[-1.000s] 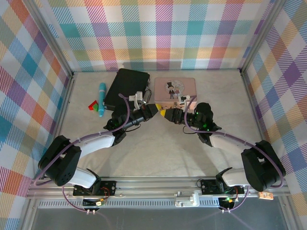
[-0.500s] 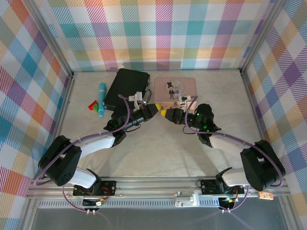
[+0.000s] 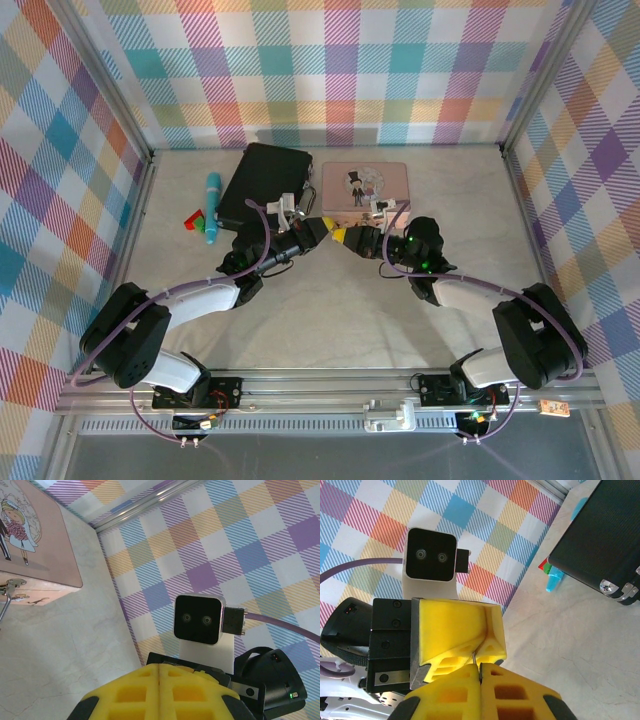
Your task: Unlock the padlock with the key
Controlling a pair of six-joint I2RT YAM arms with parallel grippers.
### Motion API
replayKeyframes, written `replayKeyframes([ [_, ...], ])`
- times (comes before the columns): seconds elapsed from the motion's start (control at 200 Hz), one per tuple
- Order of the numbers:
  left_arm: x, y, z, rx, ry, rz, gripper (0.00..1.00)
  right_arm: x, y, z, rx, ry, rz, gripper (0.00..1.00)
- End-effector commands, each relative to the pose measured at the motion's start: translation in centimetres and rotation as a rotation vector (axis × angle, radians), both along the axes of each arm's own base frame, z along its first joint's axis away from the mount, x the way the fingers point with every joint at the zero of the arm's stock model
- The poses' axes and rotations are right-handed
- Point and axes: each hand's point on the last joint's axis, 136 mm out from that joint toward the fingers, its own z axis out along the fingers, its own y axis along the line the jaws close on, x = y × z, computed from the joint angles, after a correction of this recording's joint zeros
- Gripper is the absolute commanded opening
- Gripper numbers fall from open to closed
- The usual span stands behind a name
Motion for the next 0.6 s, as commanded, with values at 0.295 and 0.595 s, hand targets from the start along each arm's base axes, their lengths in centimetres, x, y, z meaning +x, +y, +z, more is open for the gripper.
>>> replayKeyframes([
  [0.295, 1.9, 2.6, -2.8, 0.175, 0.028, 0.137, 0.81, 0.2, -2.6, -4.1, -0.261, -0.012, -0.077, 0.00],
  [0.595, 4.8, -0.8, -10.1, 0.413, 0.158, 0.038, 0.73, 0.2, -10.1, -9.0, -0.605, 0.061, -0.202, 0.00],
])
